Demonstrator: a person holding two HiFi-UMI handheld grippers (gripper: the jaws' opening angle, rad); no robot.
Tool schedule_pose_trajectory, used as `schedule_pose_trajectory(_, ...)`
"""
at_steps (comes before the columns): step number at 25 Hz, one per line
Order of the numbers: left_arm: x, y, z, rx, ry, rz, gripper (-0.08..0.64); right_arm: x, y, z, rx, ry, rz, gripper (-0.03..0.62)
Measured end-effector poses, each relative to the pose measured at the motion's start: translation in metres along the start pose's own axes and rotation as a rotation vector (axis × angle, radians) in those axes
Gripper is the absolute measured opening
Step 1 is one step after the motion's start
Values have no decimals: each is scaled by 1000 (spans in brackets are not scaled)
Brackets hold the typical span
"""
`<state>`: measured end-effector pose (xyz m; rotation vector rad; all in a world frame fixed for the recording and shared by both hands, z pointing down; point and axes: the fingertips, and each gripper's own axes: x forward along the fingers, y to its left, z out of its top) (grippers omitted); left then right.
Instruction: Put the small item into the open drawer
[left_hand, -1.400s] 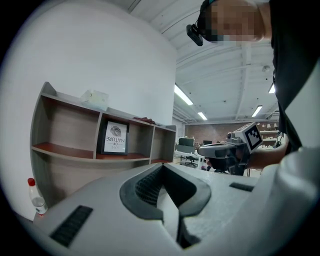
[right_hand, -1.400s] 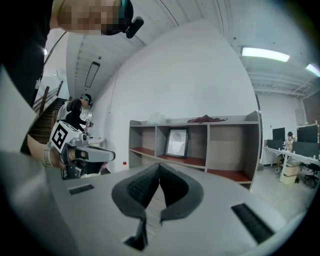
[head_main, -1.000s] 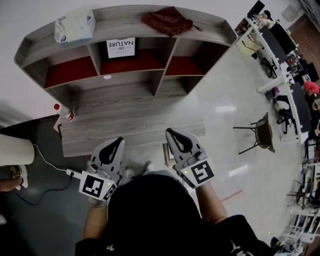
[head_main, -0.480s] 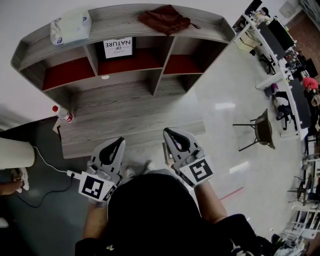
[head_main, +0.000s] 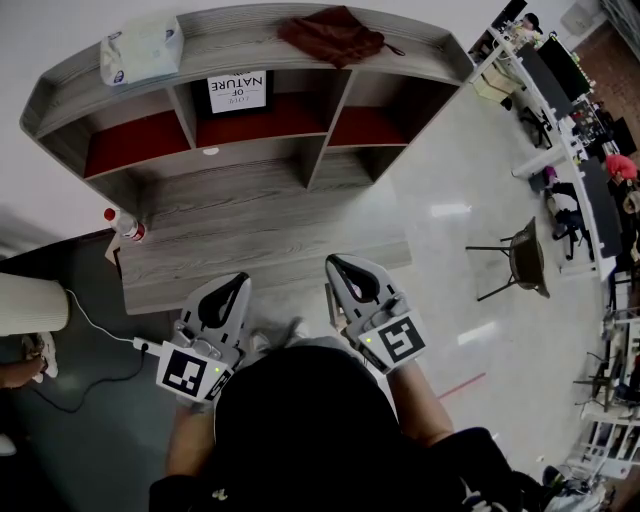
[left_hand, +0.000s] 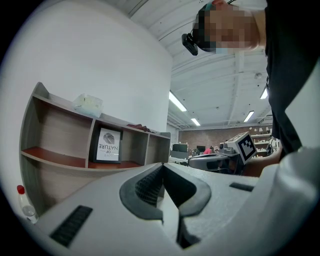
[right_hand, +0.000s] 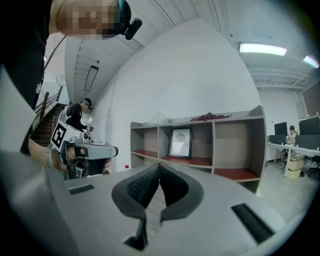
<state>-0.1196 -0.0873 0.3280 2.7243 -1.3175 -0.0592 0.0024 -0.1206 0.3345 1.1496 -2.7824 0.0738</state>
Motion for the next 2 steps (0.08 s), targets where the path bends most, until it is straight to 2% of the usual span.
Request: schedule_pose_trajectory(2,-1,0,0,-3,-3,1,2,0,1,0,-1,-1,3,12)
